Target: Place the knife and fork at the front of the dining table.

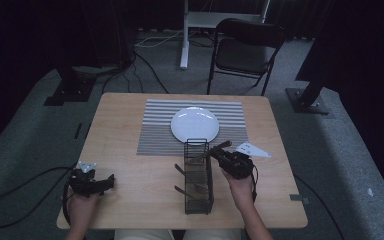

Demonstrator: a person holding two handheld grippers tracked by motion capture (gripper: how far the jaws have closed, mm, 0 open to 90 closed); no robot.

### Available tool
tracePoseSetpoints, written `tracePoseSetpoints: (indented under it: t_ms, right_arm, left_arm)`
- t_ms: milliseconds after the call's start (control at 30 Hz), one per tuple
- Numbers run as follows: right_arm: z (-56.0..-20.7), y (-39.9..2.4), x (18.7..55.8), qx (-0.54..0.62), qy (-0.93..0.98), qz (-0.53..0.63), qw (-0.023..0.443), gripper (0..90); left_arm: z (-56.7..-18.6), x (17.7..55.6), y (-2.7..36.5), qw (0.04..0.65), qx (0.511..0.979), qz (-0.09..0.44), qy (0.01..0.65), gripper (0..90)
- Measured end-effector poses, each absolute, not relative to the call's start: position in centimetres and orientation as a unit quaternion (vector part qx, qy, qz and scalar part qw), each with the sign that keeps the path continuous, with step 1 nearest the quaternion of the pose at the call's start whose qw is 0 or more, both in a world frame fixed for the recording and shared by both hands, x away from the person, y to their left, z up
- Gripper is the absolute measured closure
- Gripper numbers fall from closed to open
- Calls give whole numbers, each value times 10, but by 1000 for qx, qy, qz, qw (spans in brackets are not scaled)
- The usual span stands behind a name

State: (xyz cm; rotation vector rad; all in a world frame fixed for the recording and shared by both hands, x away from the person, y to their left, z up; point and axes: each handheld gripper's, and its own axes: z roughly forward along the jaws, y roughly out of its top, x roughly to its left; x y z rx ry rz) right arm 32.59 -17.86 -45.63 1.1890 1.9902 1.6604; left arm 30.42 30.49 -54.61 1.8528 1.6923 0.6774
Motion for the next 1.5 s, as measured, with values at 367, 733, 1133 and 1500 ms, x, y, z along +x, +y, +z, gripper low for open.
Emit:
tracePoseSetpoints:
  t_ms: [367,733,1133,1500]
  right_arm:
    - [-455,-178,334,412,686,587,125,810]
    - [-445,-166,338,390,695,588,140,826]
    - [-440,-168,343,393,690,584,169,827]
    - [-425,-189,342,399,668,598,194,834]
  left_arm:
    - [-546,304,305,267,688,251,627,0]
    - [-546,304,305,267,688,251,627,0]
    - [-546,304,305,267,688,251,627,0]
    - [-546,304,305,268,687,251,627,0]
